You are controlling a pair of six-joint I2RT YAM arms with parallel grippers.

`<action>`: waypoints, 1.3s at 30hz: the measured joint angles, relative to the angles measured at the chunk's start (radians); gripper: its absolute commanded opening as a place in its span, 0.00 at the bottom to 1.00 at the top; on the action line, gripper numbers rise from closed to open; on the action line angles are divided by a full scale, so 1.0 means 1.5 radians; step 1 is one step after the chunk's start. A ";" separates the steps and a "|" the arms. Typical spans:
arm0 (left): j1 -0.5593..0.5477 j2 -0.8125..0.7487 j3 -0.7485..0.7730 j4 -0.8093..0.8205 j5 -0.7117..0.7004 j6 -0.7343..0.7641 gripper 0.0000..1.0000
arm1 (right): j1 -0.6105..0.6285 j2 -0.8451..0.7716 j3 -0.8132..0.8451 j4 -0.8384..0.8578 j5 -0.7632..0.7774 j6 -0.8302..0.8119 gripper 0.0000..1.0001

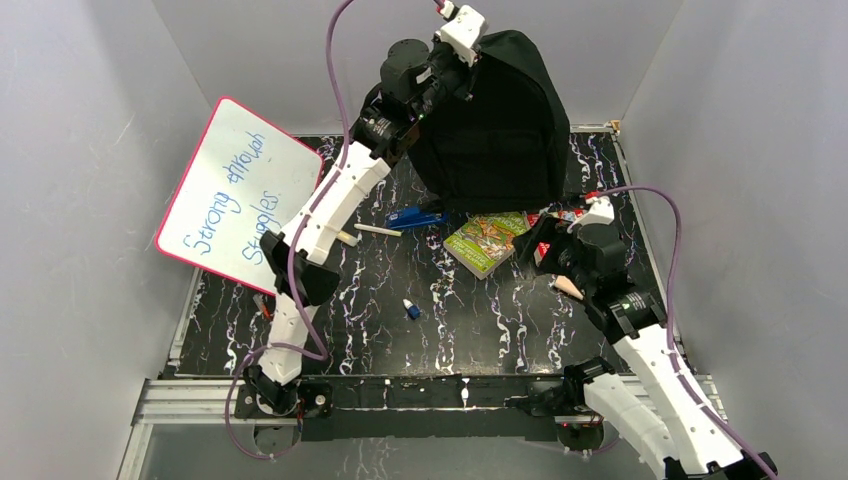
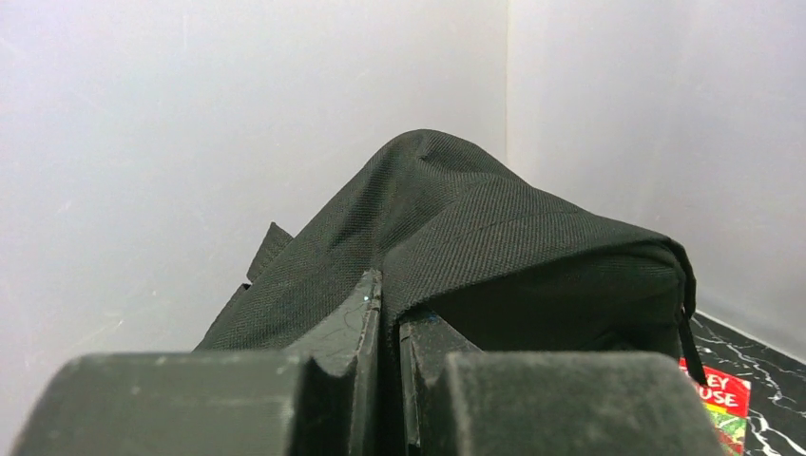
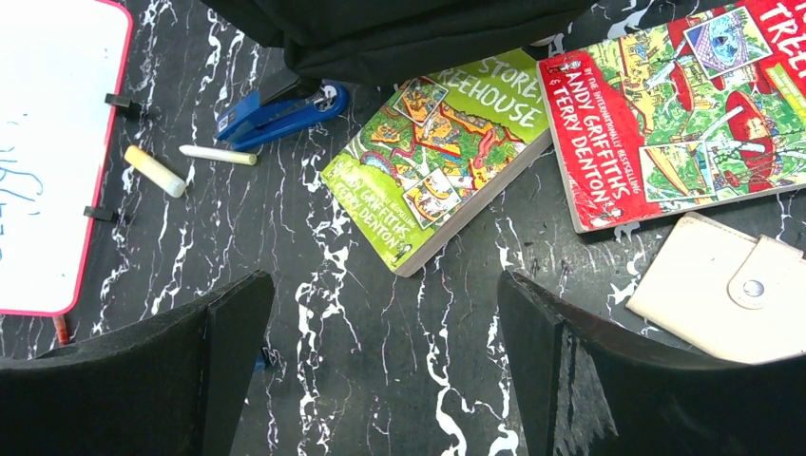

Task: Pack the student bag
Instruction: Unzip the student bag at the center of the board.

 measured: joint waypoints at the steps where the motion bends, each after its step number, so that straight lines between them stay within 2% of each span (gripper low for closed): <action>1: -0.003 -0.007 -0.009 0.008 0.001 0.000 0.00 | 0.000 -0.003 0.000 0.000 -0.001 -0.001 0.96; 7: -0.037 -0.085 -0.071 0.032 -0.003 0.009 0.00 | 0.000 -0.035 0.000 0.004 -0.013 -0.027 0.96; 16: -0.058 -0.255 -0.165 0.024 -0.049 0.021 0.00 | 0.000 -0.089 0.030 0.072 -0.077 -0.128 0.96; 24: -0.058 -0.336 -0.218 -0.054 -0.105 0.015 0.00 | 0.000 -0.129 0.062 0.176 -0.174 -0.231 0.91; 30: -0.058 -0.348 -0.280 -0.123 -0.150 0.002 0.00 | 0.000 -0.099 0.084 0.244 -0.232 -0.278 0.90; 35: -0.058 -0.348 -0.317 -0.181 -0.188 -0.005 0.00 | 0.000 -0.069 0.084 0.258 -0.245 -0.289 0.77; 39: -0.058 -0.361 -0.348 -0.188 -0.206 -0.010 0.00 | 0.000 -0.047 0.084 0.264 -0.229 -0.256 0.66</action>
